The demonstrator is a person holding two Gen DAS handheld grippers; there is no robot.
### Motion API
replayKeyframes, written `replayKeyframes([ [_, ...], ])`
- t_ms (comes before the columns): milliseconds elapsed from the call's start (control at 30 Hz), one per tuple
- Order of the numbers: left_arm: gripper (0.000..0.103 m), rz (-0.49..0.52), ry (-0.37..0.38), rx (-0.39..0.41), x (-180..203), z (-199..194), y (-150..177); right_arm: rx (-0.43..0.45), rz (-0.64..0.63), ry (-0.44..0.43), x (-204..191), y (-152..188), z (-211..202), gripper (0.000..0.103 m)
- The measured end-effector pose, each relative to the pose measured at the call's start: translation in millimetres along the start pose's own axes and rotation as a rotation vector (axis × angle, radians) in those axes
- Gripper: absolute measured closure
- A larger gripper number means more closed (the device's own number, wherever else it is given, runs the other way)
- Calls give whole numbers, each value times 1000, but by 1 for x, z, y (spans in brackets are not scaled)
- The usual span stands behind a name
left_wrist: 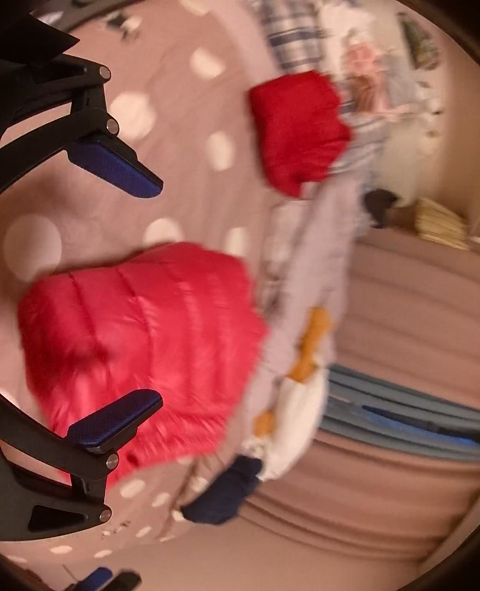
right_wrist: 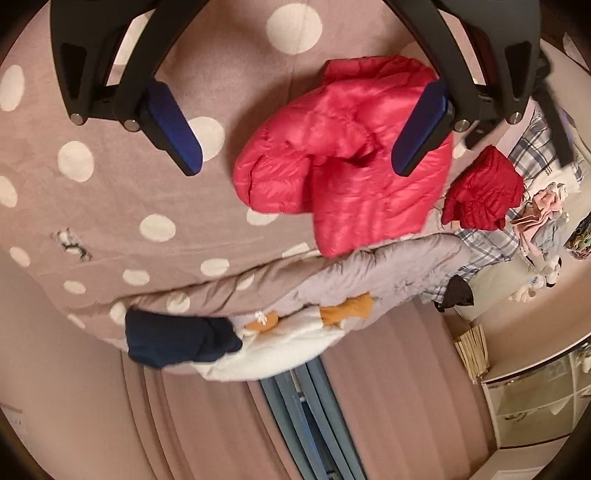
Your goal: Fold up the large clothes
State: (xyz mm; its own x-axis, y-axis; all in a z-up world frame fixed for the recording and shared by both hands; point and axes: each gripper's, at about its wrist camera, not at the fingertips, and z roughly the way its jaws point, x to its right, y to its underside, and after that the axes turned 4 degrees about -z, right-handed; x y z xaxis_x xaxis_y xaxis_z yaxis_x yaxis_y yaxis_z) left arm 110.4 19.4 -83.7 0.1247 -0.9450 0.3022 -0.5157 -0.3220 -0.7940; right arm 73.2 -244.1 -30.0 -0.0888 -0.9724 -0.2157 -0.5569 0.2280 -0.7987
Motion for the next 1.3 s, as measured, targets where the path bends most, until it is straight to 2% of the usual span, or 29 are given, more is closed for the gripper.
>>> replayKeyframes([
  [167, 0, -42, 92, 157, -3, -100, -16, 110, -75, 18, -20, -4, -59, 0],
  [267, 0, -21, 102, 172, -2, -127, -22, 153, -108, 11, -31, 1, -92, 0],
  [367, 0, -50, 99, 183, -2, -144, -22, 134, -166, 19, -43, 8, -108, 0],
  [500, 0, -12, 119, 187, 3, -156, -12, 183, -241, 64, -55, 18, -127, 0],
  [600, 0, 25, 163, 193, 8, -165, -6, 199, -257, 32, -58, 21, -136, 0],
  [733, 0, 19, 187, 194, 11, -166, -3, 205, -261, 20, -59, 24, -140, 0],
  [867, 0, 13, 159, 165, 14, -156, -3, 234, -250, 27, -56, 24, -146, 0],
  [967, 0, 27, 103, 130, 18, -148, -5, 227, -243, 43, -50, 23, -144, 0],
  [1067, 0, 34, 77, 134, 21, -147, -4, 213, -219, 85, -45, 22, -140, 0],
  [1300, 0, 49, 111, 121, 23, -149, -3, 194, -177, 134, -36, 20, -135, 0],
])
